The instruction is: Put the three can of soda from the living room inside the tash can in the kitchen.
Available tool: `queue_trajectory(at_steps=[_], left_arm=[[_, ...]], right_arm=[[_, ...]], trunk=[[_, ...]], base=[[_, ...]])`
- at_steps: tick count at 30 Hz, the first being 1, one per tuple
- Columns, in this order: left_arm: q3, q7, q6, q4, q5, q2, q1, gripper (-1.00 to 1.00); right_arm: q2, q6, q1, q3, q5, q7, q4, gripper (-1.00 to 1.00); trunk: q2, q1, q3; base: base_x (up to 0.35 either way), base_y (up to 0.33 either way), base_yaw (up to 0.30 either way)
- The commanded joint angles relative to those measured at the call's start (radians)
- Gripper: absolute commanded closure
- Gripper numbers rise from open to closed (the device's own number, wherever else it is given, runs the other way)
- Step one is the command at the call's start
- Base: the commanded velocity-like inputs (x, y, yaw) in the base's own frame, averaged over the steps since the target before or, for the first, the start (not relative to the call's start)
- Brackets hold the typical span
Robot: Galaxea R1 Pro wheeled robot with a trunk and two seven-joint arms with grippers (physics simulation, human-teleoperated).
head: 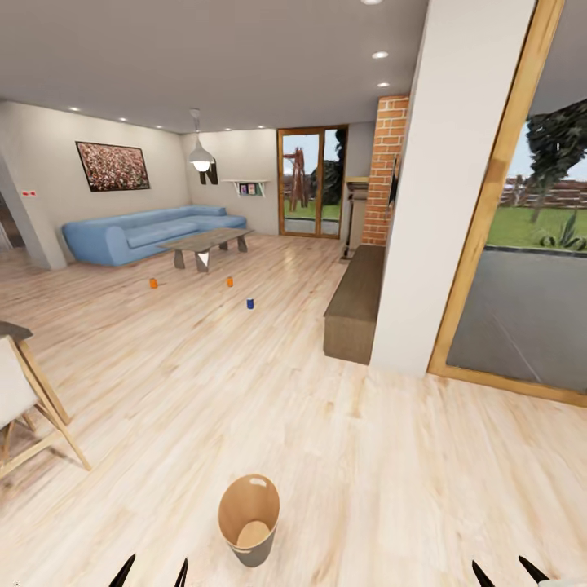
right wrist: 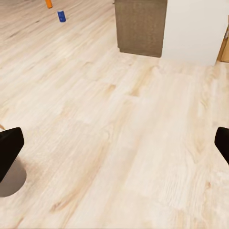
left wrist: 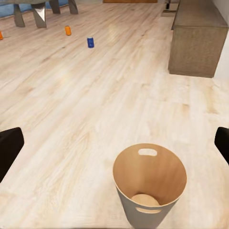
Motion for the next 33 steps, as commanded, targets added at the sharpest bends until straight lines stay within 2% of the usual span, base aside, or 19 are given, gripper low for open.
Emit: queue_trajectory(at_steps=[1,33], left_arm=[[0.000,0.000,0.000,0.000,0.000,0.000,0.000,-1.00],[0.000,0.000,0.000,-0.001,0.000,0.000,0.002,-1.00]], right_arm=[[0.000,0.000,0.000,0.000,0.001,0.000,0.000,-1.00],[0.000,0.000,0.000,0.000,0.001,0.000,0.000,-1.00]], trunk=[[0.000,0.000,0.000],[0.000,0.000,0.000]], base=[[0.000,0.000,0.251],[0.000,0.000,0.251]])
